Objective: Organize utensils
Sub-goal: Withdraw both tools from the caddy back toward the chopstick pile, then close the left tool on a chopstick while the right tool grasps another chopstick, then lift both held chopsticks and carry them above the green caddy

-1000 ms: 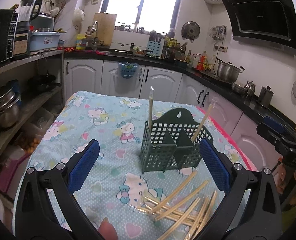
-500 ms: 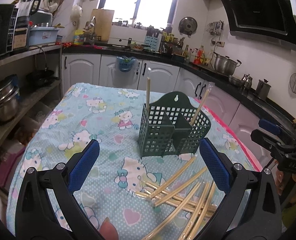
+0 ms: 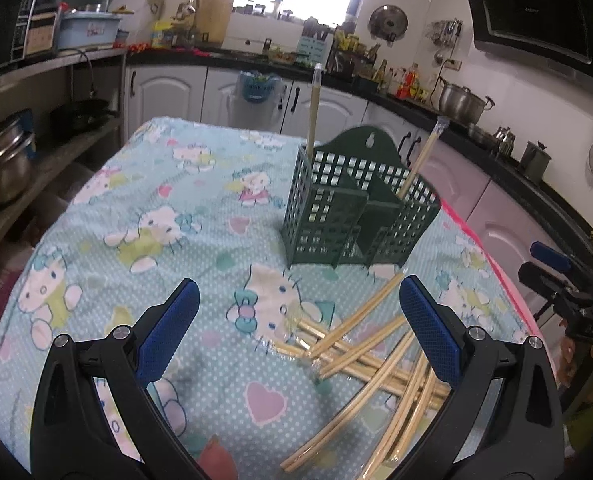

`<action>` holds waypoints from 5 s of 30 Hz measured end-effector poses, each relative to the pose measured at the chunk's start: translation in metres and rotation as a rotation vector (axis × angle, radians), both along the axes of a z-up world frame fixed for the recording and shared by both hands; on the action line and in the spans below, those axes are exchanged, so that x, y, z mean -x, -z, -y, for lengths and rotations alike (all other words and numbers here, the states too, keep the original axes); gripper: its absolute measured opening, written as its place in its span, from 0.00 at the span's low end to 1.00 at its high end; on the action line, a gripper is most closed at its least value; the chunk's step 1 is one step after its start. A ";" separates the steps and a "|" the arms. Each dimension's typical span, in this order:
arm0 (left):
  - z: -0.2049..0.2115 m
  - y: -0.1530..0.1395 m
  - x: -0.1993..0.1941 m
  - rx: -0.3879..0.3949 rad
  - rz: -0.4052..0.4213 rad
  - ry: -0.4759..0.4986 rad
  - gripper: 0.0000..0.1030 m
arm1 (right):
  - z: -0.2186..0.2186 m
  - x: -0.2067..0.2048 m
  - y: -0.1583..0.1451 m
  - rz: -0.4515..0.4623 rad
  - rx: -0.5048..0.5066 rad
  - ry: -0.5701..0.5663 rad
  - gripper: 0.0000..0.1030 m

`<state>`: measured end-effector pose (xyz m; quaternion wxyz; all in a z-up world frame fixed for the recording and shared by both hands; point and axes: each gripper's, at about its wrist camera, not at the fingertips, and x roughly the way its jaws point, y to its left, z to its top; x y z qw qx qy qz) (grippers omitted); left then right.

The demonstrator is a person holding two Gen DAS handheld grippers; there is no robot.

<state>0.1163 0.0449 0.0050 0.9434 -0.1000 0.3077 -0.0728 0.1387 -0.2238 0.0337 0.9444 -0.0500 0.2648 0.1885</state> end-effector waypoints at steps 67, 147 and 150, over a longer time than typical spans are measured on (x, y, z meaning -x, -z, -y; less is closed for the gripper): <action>-0.028 0.090 -0.052 0.232 -0.354 -0.053 0.31 | 0.014 -0.114 0.111 -0.447 -0.108 0.067 0.28; -0.027 -0.066 -0.022 0.193 0.093 0.128 0.00 | -0.044 -0.077 -0.088 -0.061 -0.207 -0.142 0.01; -0.017 -0.077 -0.025 0.186 0.110 0.159 0.00 | -0.045 -0.074 -0.096 -0.044 -0.211 -0.152 0.01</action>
